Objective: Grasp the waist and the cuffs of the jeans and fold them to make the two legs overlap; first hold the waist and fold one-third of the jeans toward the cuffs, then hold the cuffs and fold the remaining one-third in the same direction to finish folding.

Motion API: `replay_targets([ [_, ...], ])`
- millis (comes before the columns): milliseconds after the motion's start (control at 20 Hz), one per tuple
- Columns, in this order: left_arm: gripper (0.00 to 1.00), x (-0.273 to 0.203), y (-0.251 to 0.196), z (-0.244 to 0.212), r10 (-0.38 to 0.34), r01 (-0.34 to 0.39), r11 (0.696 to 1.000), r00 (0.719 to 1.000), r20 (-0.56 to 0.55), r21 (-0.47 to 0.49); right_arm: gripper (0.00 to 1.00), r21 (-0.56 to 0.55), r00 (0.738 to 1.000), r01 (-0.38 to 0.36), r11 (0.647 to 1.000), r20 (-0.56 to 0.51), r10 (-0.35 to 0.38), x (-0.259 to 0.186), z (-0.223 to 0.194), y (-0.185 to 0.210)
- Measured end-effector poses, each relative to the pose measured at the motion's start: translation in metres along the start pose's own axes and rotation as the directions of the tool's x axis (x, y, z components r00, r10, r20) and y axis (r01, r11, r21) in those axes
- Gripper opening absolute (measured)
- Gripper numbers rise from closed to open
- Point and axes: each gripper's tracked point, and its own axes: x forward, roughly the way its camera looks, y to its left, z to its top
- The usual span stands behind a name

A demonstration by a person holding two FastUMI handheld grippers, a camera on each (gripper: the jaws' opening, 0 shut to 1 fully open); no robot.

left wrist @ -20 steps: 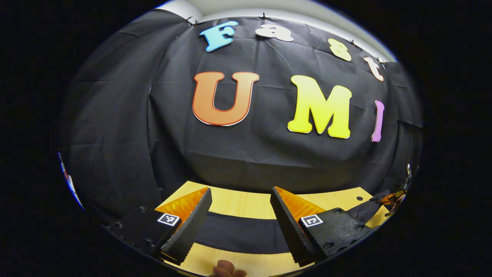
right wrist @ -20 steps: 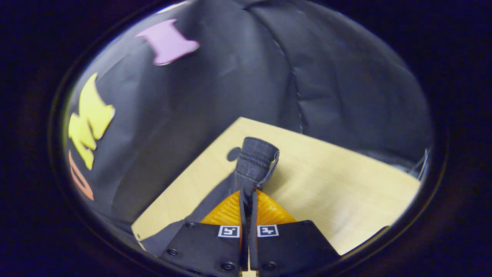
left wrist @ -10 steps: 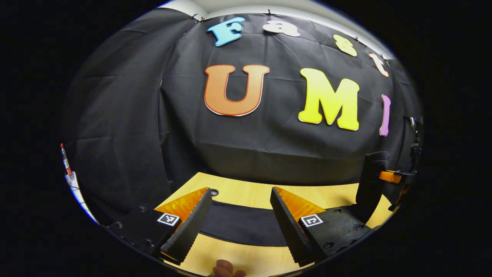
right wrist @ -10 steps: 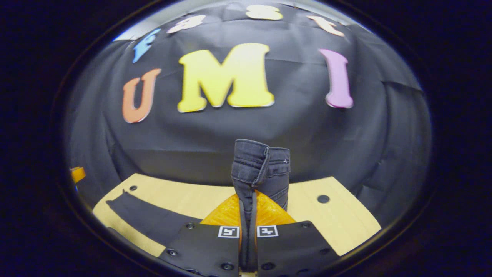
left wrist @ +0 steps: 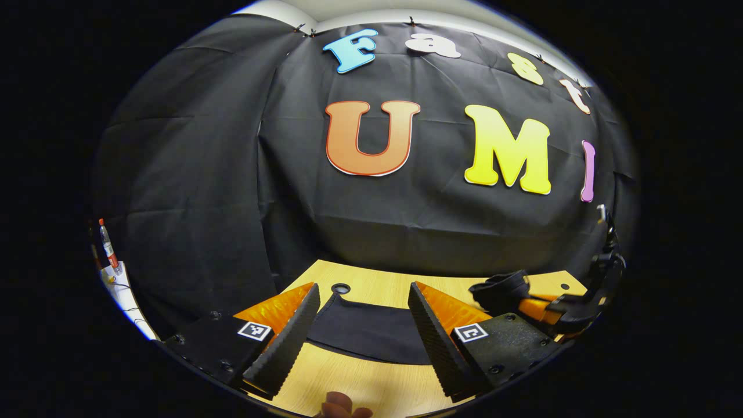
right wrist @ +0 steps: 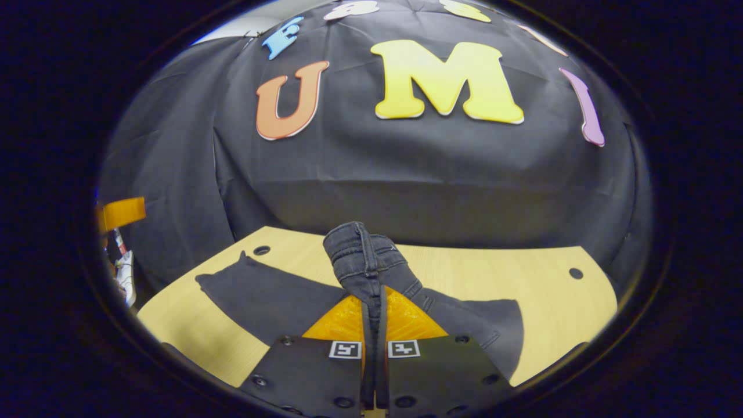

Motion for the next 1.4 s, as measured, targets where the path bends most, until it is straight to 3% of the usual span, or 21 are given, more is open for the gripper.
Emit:
replay_targets([
  [150,0.99,-0.002,0.005,-0.002,0.005,-0.005,1.000,1.000,-0.001,-0.012,0.02,-0.021,0.996,-0.043,0.999,-0.076,0.042,0.004,-0.011,0.006],
  [250,0.99,0.000,0.005,-0.006,0.003,-0.004,0.999,1.000,-0.007,-0.034,0.15,0.013,0.983,-0.111,0.994,-0.147,0.112,0.006,-0.029,0.013],
  [400,0.98,0.009,0.008,-0.020,-0.001,-0.005,0.992,0.999,-0.046,-0.124,1.00,0.011,0.989,-0.095,0.995,-0.116,0.095,0.008,-0.019,0.016],
  [450,0.98,0.012,0.006,-0.028,-0.023,0.012,0.983,0.998,-0.058,-0.184,0.99,0.008,0.994,-0.091,0.996,-0.061,0.091,0.005,0.000,0.013],
  [600,0.99,0.033,0.019,-0.085,-0.048,-0.055,0.865,0.980,-0.192,-0.498,0.99,-0.002,0.992,-0.061,0.998,0.107,0.060,-0.003,0.055,0.002],
  [850,0.99,0.055,0.048,-0.154,-0.043,-0.216,0.656,0.946,-0.322,-0.723,0.99,0.023,0.961,-0.003,1.000,0.278,-0.004,-0.040,0.140,-0.047],
  [1000,0.99,0.077,0.054,-0.179,-0.087,-0.268,0.458,0.935,-0.343,-0.847,0.98,0.019,0.942,0.053,0.998,0.332,-0.057,-0.062,0.167,-0.083],
  [1200,0.97,0.099,0.066,-0.184,-0.072,-0.285,0.357,0.941,-0.331,-0.889,1.00,0.013,0.931,0.127,0.992,0.343,-0.124,-0.080,0.181,-0.119],
  [1300,1.00,0.113,0.073,-0.183,-0.041,-0.290,0.335,0.946,-0.321,-0.896,1.00,0.030,0.917,0.160,0.987,0.364,-0.160,-0.092,0.192,-0.135],
  [1400,0.96,0.127,0.074,-0.182,-0.050,-0.280,0.320,0.949,-0.312,-0.905,1.00,0.034,0.900,0.197,0.980,0.389,-0.194,-0.107,0.203,-0.153],
])
